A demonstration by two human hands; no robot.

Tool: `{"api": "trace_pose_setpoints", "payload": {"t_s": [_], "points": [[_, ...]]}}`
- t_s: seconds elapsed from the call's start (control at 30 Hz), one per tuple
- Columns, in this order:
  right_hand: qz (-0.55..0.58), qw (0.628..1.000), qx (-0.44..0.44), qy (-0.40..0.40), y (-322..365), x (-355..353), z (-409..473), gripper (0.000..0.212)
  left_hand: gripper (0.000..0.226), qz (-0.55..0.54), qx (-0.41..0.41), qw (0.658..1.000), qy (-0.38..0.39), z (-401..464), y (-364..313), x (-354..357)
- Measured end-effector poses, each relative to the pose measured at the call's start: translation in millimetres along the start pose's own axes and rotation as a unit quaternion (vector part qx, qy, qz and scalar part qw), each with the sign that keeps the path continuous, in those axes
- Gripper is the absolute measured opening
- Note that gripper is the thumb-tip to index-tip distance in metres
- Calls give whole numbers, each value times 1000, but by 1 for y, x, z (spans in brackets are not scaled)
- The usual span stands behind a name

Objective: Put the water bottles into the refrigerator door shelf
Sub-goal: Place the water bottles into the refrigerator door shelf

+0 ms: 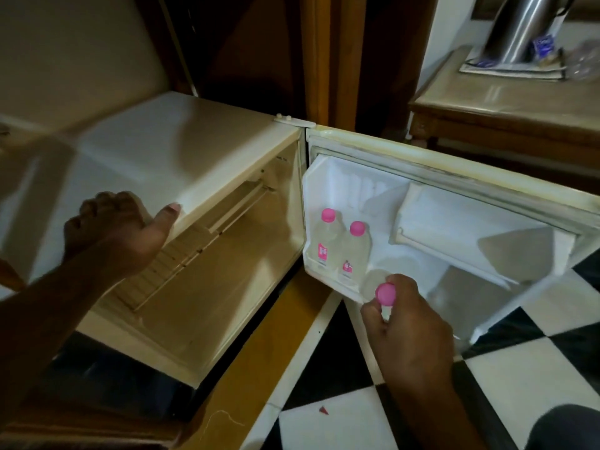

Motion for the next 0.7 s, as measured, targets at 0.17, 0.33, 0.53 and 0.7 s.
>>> {"api": "trace_pose_setpoints", "payload": {"t_s": [0.17, 0.33, 0.53, 0.7], "points": [[-47, 999, -2, 19, -8, 40, 49, 20, 102, 5, -3, 1000, -2, 1, 1, 0], [-12, 1000, -9, 18, -41, 86, 83, 23, 106, 3, 6, 1000, 4, 2, 2, 1], [142, 988, 57, -21, -66, 116, 100, 33, 100, 14, -3, 1000, 21, 1, 2, 1], [233, 961, 151, -1, -73, 125, 123, 39, 109, 6, 1, 1000, 8, 0, 3, 1]]}}
Point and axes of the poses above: each hand's wrist, its own z-axis towards the middle knuckle, its own x-axis out of the palm, y = z × x, the point moved 4 cm from there along z, towards the middle knuckle, and after that the axes turned 10 degrees about -z, right-handed, at the moved point
